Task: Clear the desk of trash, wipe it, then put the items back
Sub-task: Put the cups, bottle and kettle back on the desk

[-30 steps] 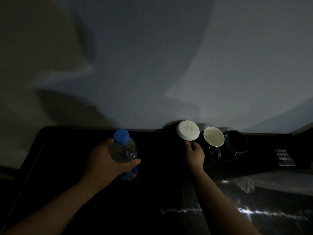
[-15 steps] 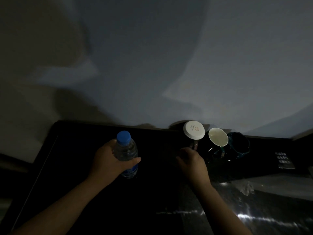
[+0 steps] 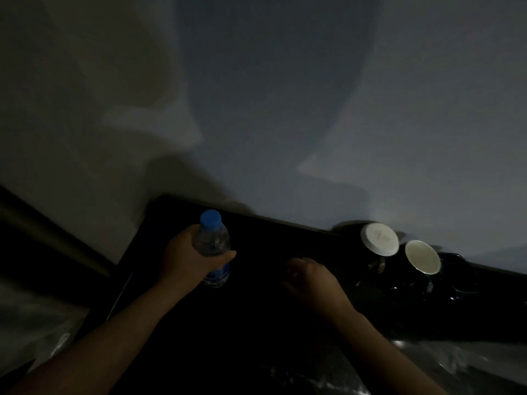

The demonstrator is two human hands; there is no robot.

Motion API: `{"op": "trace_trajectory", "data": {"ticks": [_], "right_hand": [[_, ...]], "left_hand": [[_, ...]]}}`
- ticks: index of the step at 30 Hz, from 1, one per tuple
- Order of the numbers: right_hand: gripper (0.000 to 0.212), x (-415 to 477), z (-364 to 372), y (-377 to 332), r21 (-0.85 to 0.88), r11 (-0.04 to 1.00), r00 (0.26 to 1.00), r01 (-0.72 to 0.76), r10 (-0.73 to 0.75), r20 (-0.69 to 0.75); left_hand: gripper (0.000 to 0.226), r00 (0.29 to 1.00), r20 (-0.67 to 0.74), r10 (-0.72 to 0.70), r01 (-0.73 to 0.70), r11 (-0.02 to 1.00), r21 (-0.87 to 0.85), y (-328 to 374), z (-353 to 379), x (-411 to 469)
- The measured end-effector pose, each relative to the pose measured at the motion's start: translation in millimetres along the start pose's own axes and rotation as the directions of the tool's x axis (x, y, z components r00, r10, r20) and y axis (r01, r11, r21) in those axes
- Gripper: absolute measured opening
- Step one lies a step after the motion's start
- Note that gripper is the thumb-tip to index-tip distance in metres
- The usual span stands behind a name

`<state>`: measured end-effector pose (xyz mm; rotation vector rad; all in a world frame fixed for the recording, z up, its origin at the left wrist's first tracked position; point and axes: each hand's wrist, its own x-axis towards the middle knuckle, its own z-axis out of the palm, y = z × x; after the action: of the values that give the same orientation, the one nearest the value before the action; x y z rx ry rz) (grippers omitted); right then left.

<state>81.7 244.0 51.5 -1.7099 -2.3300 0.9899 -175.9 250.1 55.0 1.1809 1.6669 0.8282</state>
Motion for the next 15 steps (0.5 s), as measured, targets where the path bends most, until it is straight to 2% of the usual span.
{"op": "trace_trajectory", "data": {"ticks": [4,9,15], "right_hand": [[0.029,21,8,-22,-0.064,0.997,0.999,0.039,-0.04,-0.01],[0.027,48,13,-42,-0.134,0.989,0.997,0.061,-0.066,-0.033],[0.028,69,18,-54,-0.159,0.985,0.997,0.059,-0.065,-0.03]], "left_hand": [[0.038,0.997,-0.082,-0.005,0.006,1.0,0.004,-11,-21,26],[0.053,0.987,-0.159,0.014,-0.012,1.0,0.014,-25,-40,58],[0.05,0.976,-0.218,0.005,-0.001,1.0,0.02,-26,-55,98]]}}
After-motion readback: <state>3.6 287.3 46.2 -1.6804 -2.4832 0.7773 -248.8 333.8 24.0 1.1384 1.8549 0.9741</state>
